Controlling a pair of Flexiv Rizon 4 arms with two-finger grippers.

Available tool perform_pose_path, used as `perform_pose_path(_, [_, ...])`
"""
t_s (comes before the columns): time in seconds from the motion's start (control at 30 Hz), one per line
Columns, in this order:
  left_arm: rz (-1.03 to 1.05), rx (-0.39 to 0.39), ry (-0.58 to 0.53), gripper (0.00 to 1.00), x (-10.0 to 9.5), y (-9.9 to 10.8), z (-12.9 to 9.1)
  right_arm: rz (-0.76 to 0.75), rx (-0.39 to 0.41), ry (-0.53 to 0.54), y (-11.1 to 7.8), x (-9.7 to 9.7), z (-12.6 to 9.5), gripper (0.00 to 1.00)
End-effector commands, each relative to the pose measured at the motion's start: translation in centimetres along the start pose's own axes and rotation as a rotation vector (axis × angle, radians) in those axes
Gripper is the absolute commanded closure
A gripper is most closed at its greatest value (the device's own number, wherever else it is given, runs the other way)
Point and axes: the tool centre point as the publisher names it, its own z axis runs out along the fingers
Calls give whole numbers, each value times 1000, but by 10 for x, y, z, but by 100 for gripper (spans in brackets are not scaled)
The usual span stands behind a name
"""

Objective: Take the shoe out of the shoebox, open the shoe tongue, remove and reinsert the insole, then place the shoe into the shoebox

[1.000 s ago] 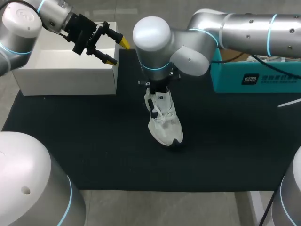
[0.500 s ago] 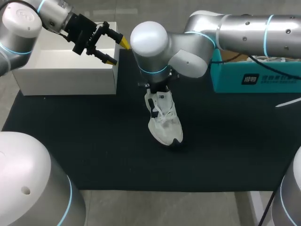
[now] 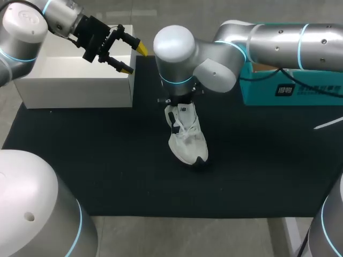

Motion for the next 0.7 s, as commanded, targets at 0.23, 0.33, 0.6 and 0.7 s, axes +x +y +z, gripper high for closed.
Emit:
perform_pose_path(0.23, [1, -3, 3, 0, 0, -1, 0, -27, -109, -85, 19, -2, -27, 100])
perform_pose_path(0.33, [1, -3, 3, 0, 0, -1, 0, -37, -118, -92, 23, -3, -25, 100])
perform_pose_path(0.6, [1, -3, 3, 0, 0, -1, 0, -73, -77, -132, 20, -5, -6, 100])
perform_pose_path(0.7, [1, -3, 3, 0, 0, -1, 0, -70, -77, -134, 18, -4, -15, 100])
